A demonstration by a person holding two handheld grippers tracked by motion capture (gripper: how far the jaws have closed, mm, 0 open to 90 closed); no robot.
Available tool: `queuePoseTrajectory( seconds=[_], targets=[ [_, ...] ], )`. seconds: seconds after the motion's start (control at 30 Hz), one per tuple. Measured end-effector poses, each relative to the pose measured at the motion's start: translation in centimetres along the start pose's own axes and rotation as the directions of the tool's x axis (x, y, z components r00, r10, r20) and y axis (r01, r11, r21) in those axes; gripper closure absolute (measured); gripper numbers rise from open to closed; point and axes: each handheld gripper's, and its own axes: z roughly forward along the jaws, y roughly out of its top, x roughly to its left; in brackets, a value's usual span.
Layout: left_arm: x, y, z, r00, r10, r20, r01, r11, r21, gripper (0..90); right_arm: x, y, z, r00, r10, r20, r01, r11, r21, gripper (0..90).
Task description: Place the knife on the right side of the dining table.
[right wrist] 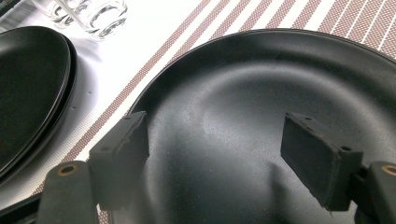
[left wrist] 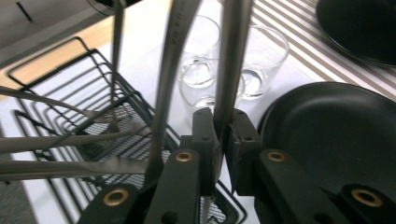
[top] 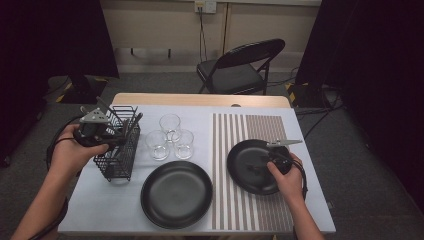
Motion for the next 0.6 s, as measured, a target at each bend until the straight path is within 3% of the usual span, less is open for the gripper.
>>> queuePoseTrajectory(
  seconds=[0.27,0.6],
  targets=[
    [0.3,0.7,-0.7,0.9994,-0.035,-0.005,0.035,0.9992,-0.021,83.7,-0.1,0.0,0.1,1.0000,-0.002,0.001,0.002,1.0000,0.000,22.6],
    [0.3,1.7,-1.4,0.9995,-0.031,-0.004,0.031,0.9993,-0.020,83.8,-0.1,-0.1,0.0,1.0000,0.002,0.002,-0.002,1.0000,-0.003,22.6]
  ],
)
